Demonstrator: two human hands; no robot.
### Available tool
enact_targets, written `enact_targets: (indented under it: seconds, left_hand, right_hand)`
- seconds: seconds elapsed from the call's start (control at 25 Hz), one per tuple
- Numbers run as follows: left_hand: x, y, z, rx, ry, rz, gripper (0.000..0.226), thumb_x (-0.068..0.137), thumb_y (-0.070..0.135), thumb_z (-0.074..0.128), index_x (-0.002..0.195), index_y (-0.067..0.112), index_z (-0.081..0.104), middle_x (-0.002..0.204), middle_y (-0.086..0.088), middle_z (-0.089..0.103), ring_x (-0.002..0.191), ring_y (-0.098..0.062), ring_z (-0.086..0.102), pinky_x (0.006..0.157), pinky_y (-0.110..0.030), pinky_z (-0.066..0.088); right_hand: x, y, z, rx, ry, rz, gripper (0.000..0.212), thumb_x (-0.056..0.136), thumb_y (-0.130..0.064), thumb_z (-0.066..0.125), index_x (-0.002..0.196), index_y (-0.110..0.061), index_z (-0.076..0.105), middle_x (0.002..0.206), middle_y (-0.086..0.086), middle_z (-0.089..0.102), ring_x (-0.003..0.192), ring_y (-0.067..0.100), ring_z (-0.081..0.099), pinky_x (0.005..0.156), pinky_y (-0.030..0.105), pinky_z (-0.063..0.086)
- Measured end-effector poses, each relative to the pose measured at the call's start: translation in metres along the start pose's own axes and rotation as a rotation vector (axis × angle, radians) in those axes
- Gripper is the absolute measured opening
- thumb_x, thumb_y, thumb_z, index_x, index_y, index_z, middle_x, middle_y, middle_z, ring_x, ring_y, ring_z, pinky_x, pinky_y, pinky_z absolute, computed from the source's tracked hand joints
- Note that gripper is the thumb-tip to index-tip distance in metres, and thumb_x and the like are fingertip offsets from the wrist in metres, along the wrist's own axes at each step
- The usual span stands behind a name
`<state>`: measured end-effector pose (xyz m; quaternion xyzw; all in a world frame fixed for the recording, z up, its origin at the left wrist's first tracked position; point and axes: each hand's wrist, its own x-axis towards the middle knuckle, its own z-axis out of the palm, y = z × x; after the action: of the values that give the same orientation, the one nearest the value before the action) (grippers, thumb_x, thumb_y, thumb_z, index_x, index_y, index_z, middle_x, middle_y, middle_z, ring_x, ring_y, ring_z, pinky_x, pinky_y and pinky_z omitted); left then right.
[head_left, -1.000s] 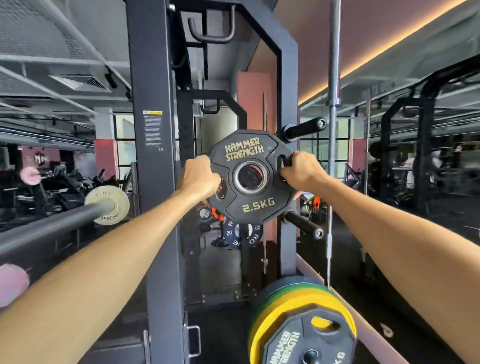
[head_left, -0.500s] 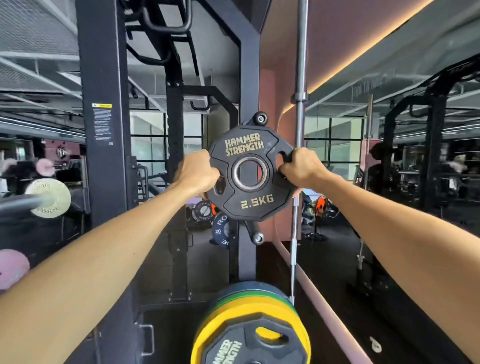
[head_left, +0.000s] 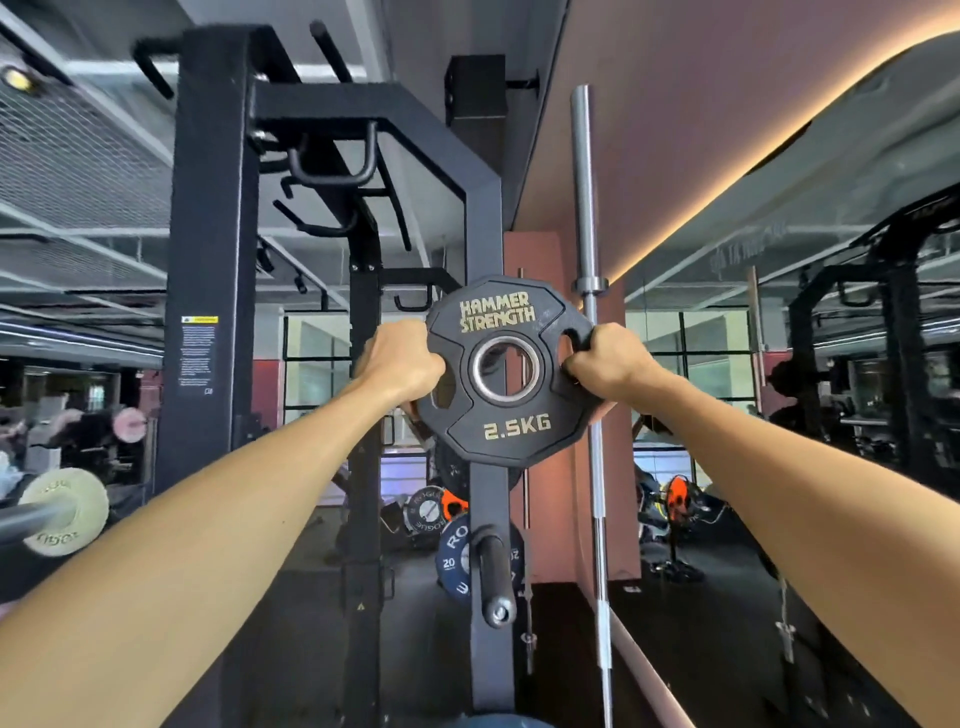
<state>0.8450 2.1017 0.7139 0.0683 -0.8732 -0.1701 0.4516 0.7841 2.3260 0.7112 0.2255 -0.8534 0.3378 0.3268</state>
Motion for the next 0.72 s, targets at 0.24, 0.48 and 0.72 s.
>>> enact_targets:
  seconds: [0.24,0.48,0.72]
  left_hand:
    - [0.053,0.005,0.009,0.013,0.062,0.017,0.012,0.076,0.012,0.057,0.071,0.016,0.047,0.09,-0.013,0.059,0.082,-0.035,0.059,0.071,-0.038,0.055]
    - [0.09,-0.009,0.031,-0.021,0.012,0.007,0.005,0.076,0.015,0.056,0.077,0.013,0.053,0.087,-0.015,0.064,0.067,-0.037,0.068,0.068,-0.045,0.06]
    - [0.132,-0.032,0.073,-0.012,0.002,0.002,0.012,0.07,0.016,0.051,0.08,0.012,0.055,0.087,-0.015,0.063,0.066,-0.038,0.067,0.065,-0.047,0.06]
  right_hand:
    - [0.054,0.0,0.004,0.027,0.061,-0.034,0.014,0.084,-0.014,0.054,0.075,-0.003,0.056,0.085,0.015,0.061,0.079,0.033,0.058,0.065,0.029,0.041]
    - [0.092,0.006,0.028,0.06,0.056,-0.04,0.01,0.084,-0.009,0.053,0.077,-0.004,0.057,0.084,0.013,0.06,0.086,0.033,0.059,0.067,0.03,0.043]
    - [0.145,0.027,0.071,0.122,0.035,-0.033,0.006,0.083,-0.008,0.054,0.082,-0.003,0.056,0.089,0.016,0.058,0.091,0.036,0.062,0.067,0.031,0.044]
